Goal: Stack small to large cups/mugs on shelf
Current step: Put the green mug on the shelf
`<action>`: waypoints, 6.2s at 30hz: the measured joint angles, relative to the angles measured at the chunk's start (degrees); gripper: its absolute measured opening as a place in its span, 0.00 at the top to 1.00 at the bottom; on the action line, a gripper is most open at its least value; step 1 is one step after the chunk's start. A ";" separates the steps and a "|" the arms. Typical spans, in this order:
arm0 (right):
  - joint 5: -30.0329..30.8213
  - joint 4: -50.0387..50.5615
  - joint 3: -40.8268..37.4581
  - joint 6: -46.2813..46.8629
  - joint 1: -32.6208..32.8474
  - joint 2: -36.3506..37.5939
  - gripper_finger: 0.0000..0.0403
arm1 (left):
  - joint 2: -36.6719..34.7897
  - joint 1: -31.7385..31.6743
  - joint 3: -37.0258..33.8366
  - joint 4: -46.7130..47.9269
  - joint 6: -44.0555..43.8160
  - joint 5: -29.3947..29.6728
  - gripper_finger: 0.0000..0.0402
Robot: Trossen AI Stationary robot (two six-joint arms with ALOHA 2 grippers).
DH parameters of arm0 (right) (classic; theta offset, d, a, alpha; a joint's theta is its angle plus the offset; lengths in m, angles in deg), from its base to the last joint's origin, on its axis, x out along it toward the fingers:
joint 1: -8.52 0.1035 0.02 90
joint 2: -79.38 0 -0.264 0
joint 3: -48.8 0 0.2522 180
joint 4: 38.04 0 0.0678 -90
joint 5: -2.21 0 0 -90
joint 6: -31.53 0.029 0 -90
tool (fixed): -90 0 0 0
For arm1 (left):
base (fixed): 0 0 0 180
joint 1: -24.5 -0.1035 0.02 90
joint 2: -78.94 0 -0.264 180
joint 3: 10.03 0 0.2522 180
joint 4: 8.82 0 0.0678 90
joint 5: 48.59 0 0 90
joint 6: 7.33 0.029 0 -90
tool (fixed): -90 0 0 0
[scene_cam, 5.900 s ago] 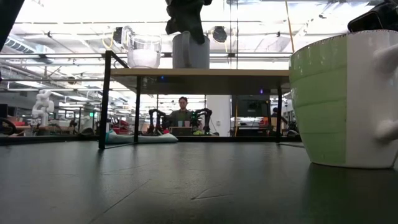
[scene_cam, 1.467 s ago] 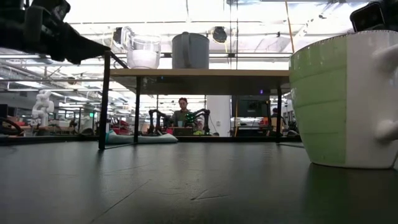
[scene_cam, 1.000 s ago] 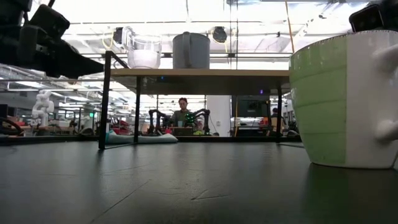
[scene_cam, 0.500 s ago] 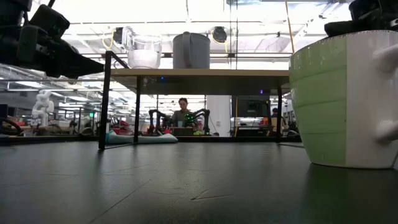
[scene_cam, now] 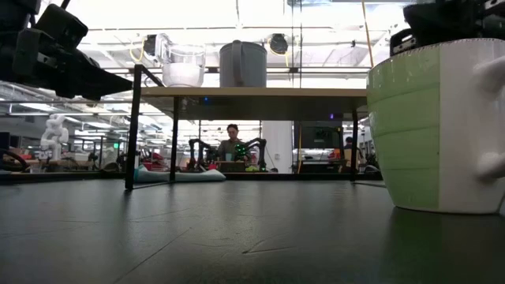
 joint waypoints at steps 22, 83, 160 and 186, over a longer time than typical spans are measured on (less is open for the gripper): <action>3.76 -0.62 8.86 0.60 11.99 -15.04 0.45 | 0.00 -0.02 0.07 2.19 -0.35 0.26 0.97; 17.29 39.19 39.40 11.50 23.56 -41.69 0.48 | 0.00 0.00 0.07 1.52 -2.06 0.30 0.94; 18.98 50.61 45.64 14.01 23.63 -53.56 0.48 | -0.14 -0.59 0.00 -13.64 -8.80 1.79 0.94; 18.74 49.90 45.64 13.28 23.63 -53.56 0.48 | -0.02 -0.65 0.09 -20.72 -8.91 1.97 0.94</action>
